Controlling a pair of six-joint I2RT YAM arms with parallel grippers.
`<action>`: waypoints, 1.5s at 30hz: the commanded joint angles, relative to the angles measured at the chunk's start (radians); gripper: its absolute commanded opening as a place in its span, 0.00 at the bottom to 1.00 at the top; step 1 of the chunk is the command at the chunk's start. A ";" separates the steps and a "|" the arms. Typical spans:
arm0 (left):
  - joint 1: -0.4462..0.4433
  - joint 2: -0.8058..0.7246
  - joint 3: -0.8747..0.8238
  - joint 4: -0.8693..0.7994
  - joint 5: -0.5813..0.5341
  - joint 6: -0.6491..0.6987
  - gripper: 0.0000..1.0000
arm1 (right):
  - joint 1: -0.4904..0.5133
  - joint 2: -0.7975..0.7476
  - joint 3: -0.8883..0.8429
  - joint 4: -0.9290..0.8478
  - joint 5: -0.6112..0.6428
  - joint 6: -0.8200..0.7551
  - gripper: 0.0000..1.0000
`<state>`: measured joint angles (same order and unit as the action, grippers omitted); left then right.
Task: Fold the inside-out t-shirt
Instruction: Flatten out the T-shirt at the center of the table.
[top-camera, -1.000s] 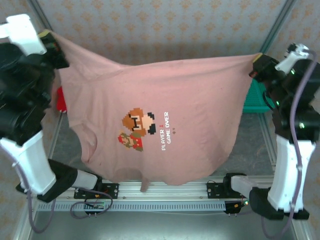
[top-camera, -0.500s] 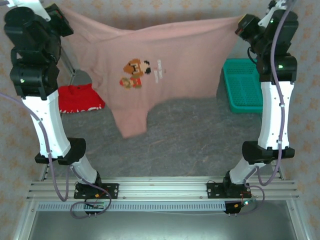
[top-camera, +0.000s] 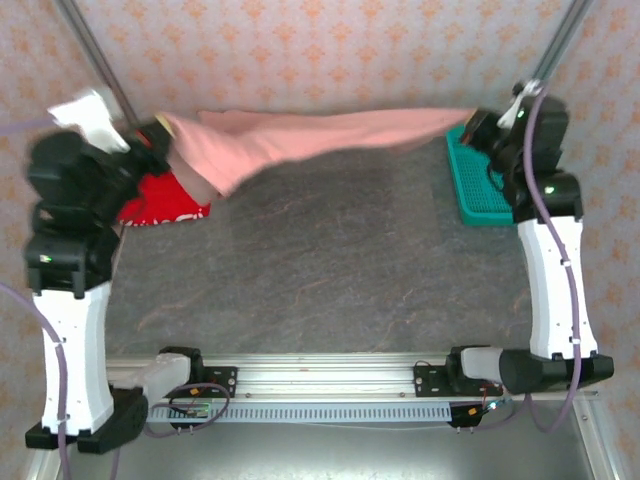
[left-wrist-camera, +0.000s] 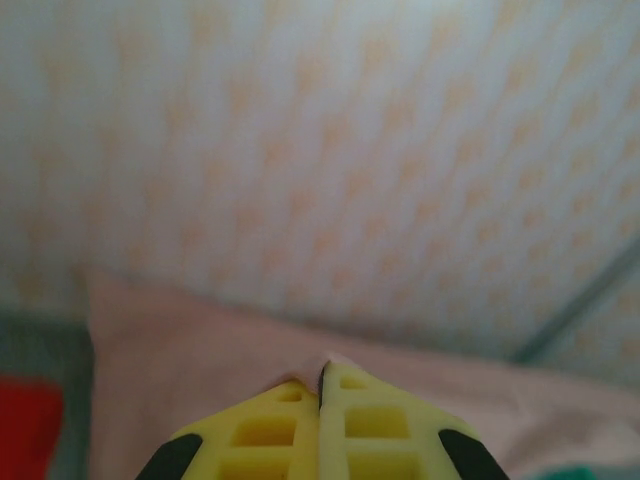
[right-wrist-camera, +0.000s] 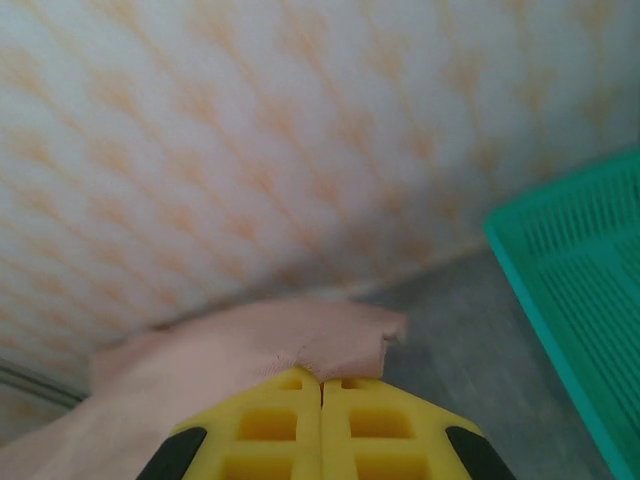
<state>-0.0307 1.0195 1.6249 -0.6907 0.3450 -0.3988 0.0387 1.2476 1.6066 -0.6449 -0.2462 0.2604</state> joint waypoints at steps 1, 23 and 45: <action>-0.056 -0.145 -0.343 -0.054 0.094 -0.084 0.00 | -0.003 -0.094 -0.263 0.036 0.018 0.021 0.00; -0.166 -0.357 -1.066 -0.092 0.093 -0.344 0.00 | -0.136 0.141 -0.791 0.079 0.006 0.107 0.00; -0.144 -0.345 -1.047 -0.231 0.162 -0.356 0.00 | -0.187 0.129 -0.701 -0.021 0.097 0.051 0.00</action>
<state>-0.1806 0.6765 0.6437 -0.9249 0.4648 -0.7307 -0.1413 1.3502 0.9199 -0.6716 -0.1860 0.3134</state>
